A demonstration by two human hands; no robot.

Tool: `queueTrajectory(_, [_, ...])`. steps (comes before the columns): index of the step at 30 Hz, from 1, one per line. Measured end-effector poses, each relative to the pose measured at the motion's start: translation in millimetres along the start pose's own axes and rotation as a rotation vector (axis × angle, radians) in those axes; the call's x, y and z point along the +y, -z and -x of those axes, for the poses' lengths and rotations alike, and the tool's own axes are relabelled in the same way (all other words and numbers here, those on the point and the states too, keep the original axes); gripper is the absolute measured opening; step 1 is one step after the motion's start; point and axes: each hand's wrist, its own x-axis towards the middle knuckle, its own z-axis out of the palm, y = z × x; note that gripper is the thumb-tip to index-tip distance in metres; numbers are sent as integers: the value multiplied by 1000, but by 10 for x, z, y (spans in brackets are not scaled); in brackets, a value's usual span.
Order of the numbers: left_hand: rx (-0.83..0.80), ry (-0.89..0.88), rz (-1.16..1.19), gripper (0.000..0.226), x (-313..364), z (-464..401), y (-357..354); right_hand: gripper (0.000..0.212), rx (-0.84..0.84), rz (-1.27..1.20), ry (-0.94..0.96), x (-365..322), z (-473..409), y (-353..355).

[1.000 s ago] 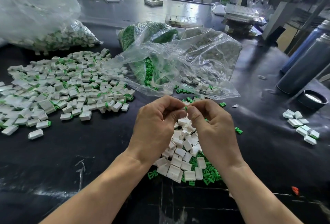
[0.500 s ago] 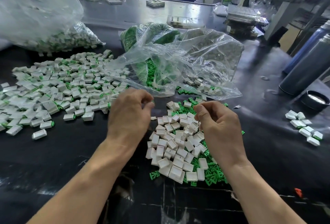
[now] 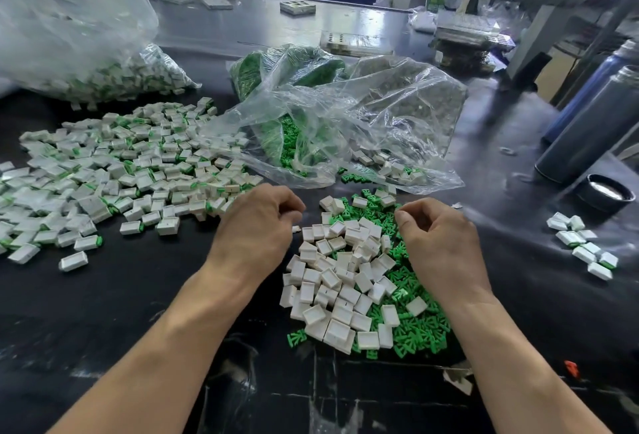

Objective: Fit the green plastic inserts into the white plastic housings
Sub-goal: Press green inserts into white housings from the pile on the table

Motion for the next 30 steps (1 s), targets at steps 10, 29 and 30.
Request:
queueTrajectory(10, [-94,-25,-200,16,65,49,-133,8,-126,197,-53,8,-86,179])
queueTrajectory(29, [-4,-65,195,21,184,160,-99,18,-145,329,-50,41,-123,118])
queueTrajectory(30, [-8,-70,243,22,194,161,-98,19,-141,328,-50,36,-124,116])
